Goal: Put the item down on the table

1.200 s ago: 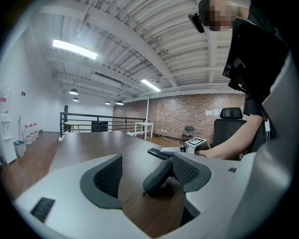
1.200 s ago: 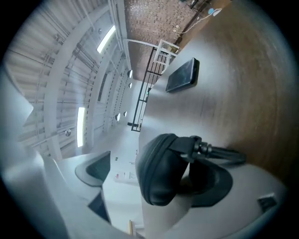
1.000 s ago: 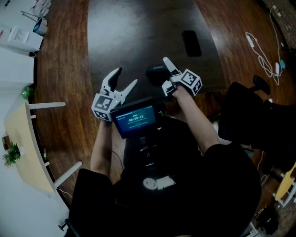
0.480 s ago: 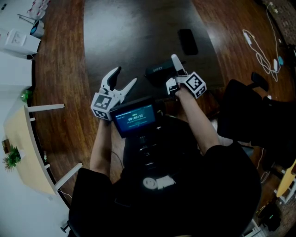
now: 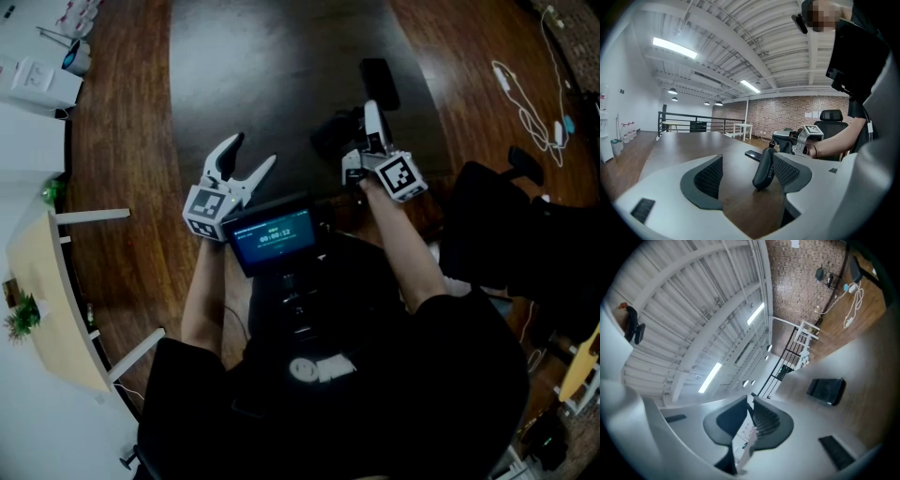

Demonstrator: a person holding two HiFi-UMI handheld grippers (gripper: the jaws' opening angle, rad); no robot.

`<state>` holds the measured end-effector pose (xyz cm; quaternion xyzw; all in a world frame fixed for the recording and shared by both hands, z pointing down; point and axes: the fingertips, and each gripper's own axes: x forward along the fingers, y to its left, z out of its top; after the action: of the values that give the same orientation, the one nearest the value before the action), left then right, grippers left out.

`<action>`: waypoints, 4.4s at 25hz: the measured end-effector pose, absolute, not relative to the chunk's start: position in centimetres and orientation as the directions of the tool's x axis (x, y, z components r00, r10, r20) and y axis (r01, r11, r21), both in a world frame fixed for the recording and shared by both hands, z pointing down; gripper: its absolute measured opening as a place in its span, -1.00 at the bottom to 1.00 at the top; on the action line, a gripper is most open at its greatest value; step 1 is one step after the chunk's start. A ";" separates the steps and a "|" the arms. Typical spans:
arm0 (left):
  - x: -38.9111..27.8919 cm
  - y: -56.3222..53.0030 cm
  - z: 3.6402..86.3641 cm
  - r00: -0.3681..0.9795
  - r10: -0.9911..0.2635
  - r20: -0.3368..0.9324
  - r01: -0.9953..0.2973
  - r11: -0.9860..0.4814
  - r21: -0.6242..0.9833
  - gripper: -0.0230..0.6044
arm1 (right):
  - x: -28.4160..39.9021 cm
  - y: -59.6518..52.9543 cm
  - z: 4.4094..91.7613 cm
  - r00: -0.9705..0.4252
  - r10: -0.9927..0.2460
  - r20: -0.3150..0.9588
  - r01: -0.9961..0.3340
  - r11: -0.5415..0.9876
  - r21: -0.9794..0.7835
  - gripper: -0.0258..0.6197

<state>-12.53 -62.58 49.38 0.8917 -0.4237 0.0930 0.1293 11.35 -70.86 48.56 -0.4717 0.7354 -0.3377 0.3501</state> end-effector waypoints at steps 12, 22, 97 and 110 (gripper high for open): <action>-13.0 -62.6 49.5 0.614 -0.738 0.279 -0.788 -0.597 0.151 0.14 | 11.9 -71.2 58.1 -0.322 -0.945 0.063 -0.438 0.089 -0.895 -0.66; -13.3 -62.7 49.6 0.612 -0.743 0.273 -0.790 -0.592 0.159 0.14 | 14.3 -70.3 59.7 -0.281 -0.954 0.103 -0.483 0.047 -0.874 0.16; -22.8 -29.9 40.2 0.411 -0.910 -0.063 -0.904 -0.415 0.102 -0.93 | -4.5 -31.8 40.0 -0.687 -0.722 -0.083 -0.711 0.692 -0.129 -0.91; -12.9 -16.0 37.6 0.459 -0.880 -0.123 -0.879 -0.470 0.083 -0.93 | 4.4 -17.3 37.5 -0.676 -0.725 -0.131 -0.718 0.689 -0.101 -0.91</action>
<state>-12.89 -16.00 37.57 0.8541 -0.5147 -0.0744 0.0036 4.35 -17.31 37.52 -0.3941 0.9153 -0.0205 0.0806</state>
